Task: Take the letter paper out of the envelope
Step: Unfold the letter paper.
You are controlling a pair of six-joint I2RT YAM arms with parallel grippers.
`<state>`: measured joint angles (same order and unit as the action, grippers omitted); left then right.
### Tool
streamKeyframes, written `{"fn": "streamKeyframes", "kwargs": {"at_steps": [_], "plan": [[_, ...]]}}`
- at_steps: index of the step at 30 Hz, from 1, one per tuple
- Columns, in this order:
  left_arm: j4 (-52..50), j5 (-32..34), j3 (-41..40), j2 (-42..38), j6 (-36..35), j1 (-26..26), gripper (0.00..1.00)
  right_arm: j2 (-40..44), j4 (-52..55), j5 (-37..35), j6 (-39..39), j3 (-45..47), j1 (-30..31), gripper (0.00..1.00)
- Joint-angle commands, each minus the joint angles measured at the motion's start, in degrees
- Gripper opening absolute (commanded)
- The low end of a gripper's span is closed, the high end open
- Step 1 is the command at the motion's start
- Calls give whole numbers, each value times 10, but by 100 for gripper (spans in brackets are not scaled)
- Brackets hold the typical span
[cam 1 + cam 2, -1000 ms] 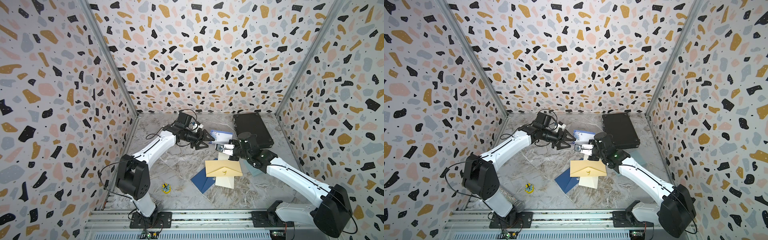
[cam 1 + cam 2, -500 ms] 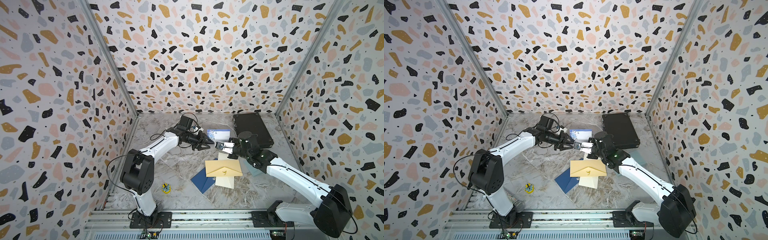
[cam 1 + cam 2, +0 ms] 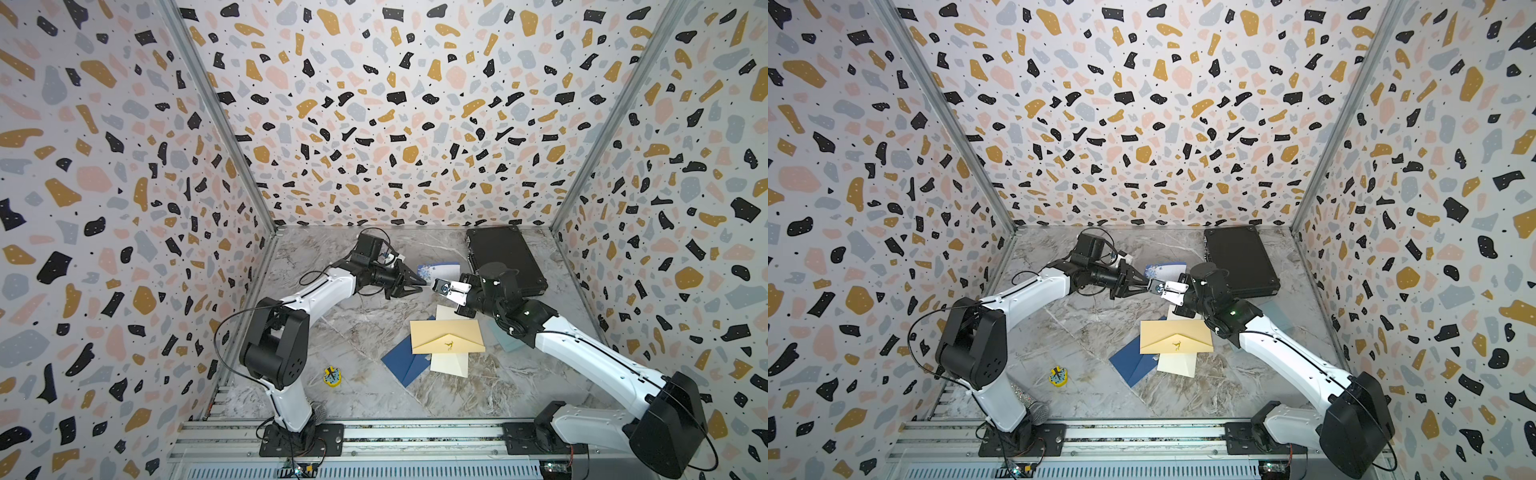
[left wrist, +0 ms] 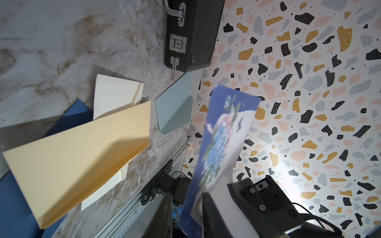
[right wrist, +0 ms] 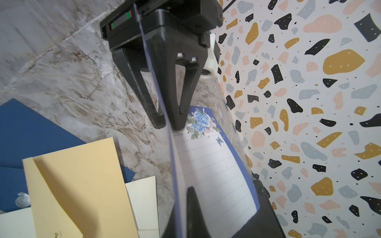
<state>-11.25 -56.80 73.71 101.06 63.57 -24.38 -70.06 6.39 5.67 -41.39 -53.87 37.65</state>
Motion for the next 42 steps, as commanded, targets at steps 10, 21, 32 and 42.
{"fn": "streamKeyframes", "kwargs": {"at_steps": [10,21,32,42], "plan": [[67,-16,-19,-21,48,3,21,25,-9,-12,46,-4,2,0],[99,-22,-37,-28,79,3,13,17,-33,-25,57,8,3,0],[162,-29,-55,-31,129,11,0,29,-36,-20,78,34,3,5],[159,-19,-51,-46,116,38,0,78,-18,60,215,54,31,41]]}}
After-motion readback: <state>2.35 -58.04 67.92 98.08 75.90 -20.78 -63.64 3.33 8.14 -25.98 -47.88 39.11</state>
